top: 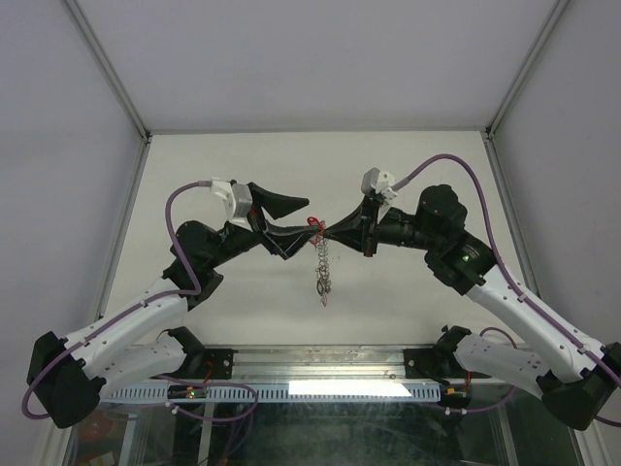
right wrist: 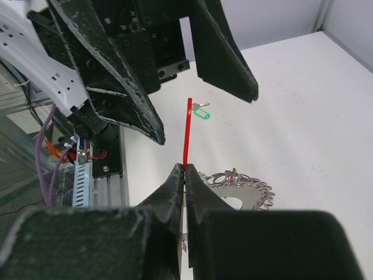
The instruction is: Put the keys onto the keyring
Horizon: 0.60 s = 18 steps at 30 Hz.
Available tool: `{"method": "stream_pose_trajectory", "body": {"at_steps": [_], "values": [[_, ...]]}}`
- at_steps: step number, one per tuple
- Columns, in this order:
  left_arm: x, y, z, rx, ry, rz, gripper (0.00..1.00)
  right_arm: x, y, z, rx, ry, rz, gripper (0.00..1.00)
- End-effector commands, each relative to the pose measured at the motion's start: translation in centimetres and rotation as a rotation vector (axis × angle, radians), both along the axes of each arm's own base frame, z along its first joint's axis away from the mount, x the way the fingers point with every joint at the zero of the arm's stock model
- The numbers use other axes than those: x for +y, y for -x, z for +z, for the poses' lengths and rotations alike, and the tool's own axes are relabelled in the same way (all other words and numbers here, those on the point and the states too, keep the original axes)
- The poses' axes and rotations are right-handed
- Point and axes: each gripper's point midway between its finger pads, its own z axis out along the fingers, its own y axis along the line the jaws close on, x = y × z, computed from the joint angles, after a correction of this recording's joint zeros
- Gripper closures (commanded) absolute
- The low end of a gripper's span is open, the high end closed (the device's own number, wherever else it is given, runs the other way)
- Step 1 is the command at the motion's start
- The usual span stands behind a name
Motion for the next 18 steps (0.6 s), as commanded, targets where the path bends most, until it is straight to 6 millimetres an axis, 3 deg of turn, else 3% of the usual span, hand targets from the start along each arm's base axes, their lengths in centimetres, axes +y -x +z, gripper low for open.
{"method": "stream_pose_trajectory", "body": {"at_steps": [1, 8, 12, 18], "values": [[-0.5, 2.1, 2.8, -0.066, 0.083, -0.111, 0.35, -0.1, 1.6, 4.9, -0.126, -0.093, 0.077, 1.00], [-1.0, 3.0, 2.8, -0.097, 0.065, -0.172, 0.63, -0.1, 1.7, 5.1, -0.125, -0.099, 0.086, 1.00], [-0.9, 3.3, 3.2, -0.109, 0.071, -0.177, 1.00, -0.1, 1.7, 5.1, -0.120, -0.100, 0.084, 1.00], [-0.8, 3.6, 3.4, -0.132, 0.068, -0.185, 1.00, -0.2, 1.8, 5.2, -0.116, -0.106, 0.078, 0.97]]}}
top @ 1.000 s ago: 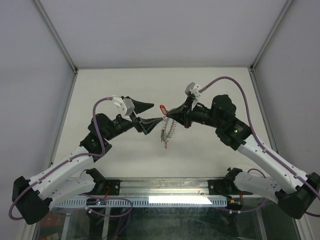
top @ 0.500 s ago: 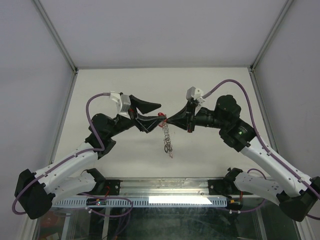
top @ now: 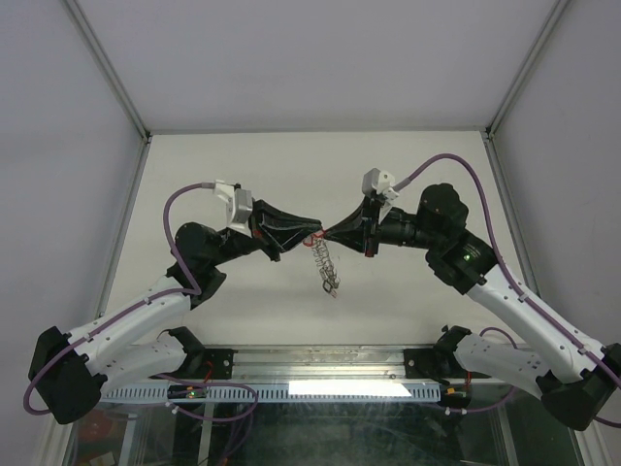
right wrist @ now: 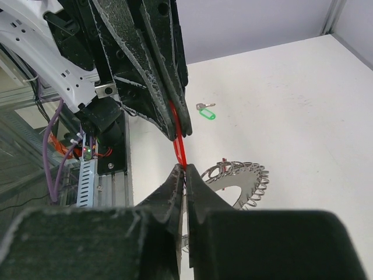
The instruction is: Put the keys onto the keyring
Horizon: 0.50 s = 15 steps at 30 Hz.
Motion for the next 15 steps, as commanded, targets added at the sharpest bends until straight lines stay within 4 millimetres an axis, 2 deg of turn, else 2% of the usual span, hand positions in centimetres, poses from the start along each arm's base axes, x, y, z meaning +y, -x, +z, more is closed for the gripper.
{"method": "stream_pose_trajectory", "body": {"at_steps": [1, 5, 7, 11, 15], "values": [[0.4, 1.1, 2.6, -0.084, 0.050, -0.020, 1.00, -0.4, 0.9, 4.8, -0.108, -0.104, 0.020, 0.90], [0.4, 0.9, 3.0, -0.080, 0.045, -0.013, 1.00, -1.2, 0.4, 4.2, -0.114, -0.089, -0.047, 0.63], [0.4, 1.0, 3.2, -0.084, 0.048, -0.016, 1.00, -1.8, -0.1, 3.5, -0.108, -0.070, -0.094, 0.56], [0.4, 1.1, 3.6, -0.091, 0.044, -0.021, 1.00, -2.4, -0.6, 1.7, -0.055, -0.038, -0.129, 0.52], [0.4, 1.1, 4.0, -0.099, 0.046, -0.023, 1.00, -2.2, -0.2, -0.1, 0.023, -0.025, -0.077, 0.52]]}}
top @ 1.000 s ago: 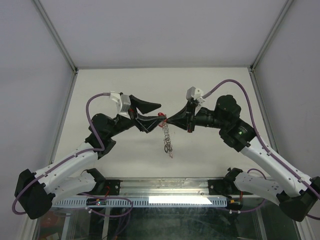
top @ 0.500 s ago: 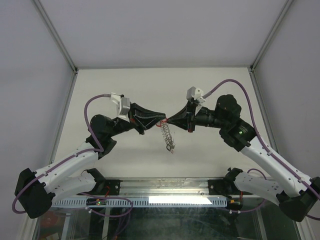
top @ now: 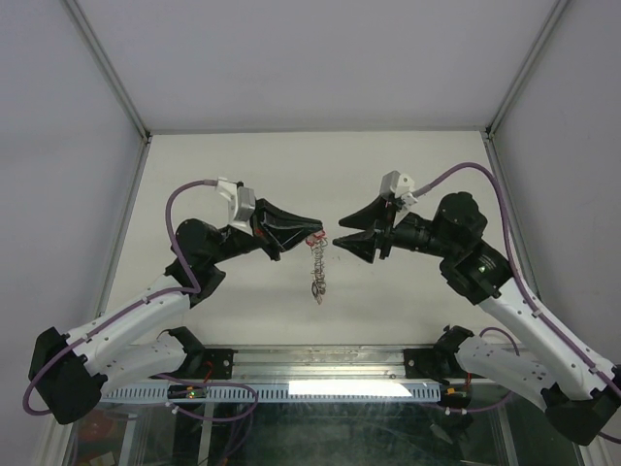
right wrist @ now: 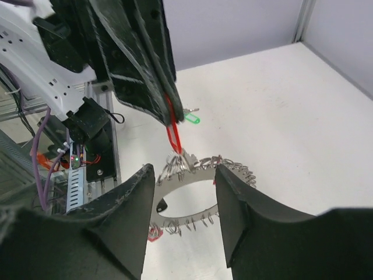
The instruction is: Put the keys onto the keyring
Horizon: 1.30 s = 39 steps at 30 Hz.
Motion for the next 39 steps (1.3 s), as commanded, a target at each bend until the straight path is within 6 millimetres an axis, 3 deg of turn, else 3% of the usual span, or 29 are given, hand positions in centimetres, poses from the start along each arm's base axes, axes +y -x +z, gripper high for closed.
{"method": "stream_pose_trajectory", "body": {"at_steps": [1, 13, 24, 29, 34, 39], "values": [[0.6, 1.0, 4.3, -0.105, 0.076, -0.011, 1.00, 0.2, 0.1, -1.9, 0.090, 0.011, 0.042, 0.53], [0.7, 0.9, 4.6, -0.109, 0.077, -0.001, 1.00, 1.3, 1.3, -3.3, 0.218, -0.029, 0.201, 0.59], [0.8, -0.2, 4.9, -0.086, 0.085, 0.052, 1.00, 1.2, 0.5, -4.9, 0.240, -0.010, 0.147, 0.61], [0.9, -0.9, 5.0, -0.066, 0.088, 0.086, 1.00, -0.2, -0.7, -5.2, 0.135, -0.028, -0.008, 0.66], [1.0, -1.5, 5.0, -0.058, 0.088, 0.116, 1.00, -1.3, -0.6, -4.2, -0.005, -0.116, -0.102, 0.59], [1.0, -1.6, 4.8, -0.056, 0.085, 0.122, 1.00, -0.3, 0.5, -4.4, -0.091, -0.118, -0.036, 0.53]]}}
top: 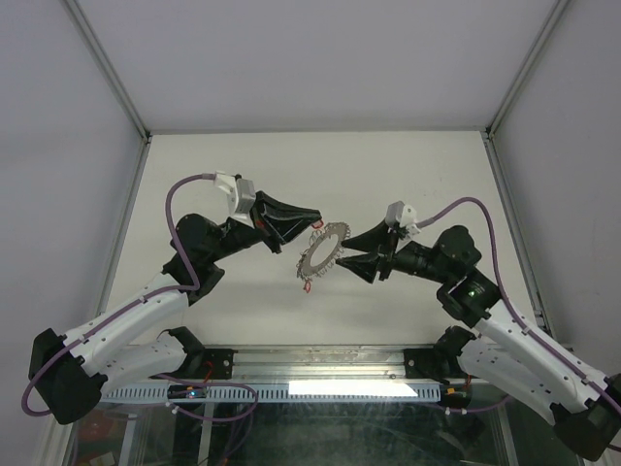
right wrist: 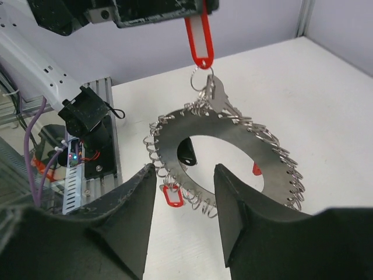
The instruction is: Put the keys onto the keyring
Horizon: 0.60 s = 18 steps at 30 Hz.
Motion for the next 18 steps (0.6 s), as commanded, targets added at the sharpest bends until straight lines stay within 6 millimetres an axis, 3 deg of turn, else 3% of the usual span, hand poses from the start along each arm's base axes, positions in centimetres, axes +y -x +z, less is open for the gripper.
{"method": "stream_pose_trajectory", "body": {"at_steps": [1, 6, 18], "values": [[0.7, 0.0, 3.7, -0.081, 0.077, 0.037, 1.00, 0.7, -0.3, 2.3, -0.170, -0.077, 0.004, 0.54], [0.7, 0.1, 3.8, -0.085, 0.076, 0.033, 1.00, 2.0, 0.3, 2.3, -0.239, -0.122, 0.052, 0.59], [0.7, 0.2, 3.8, -0.092, 0.076, 0.026, 1.00, 3.1, -0.9, 3.6, -0.261, -0.183, 0.035, 0.68]]}}
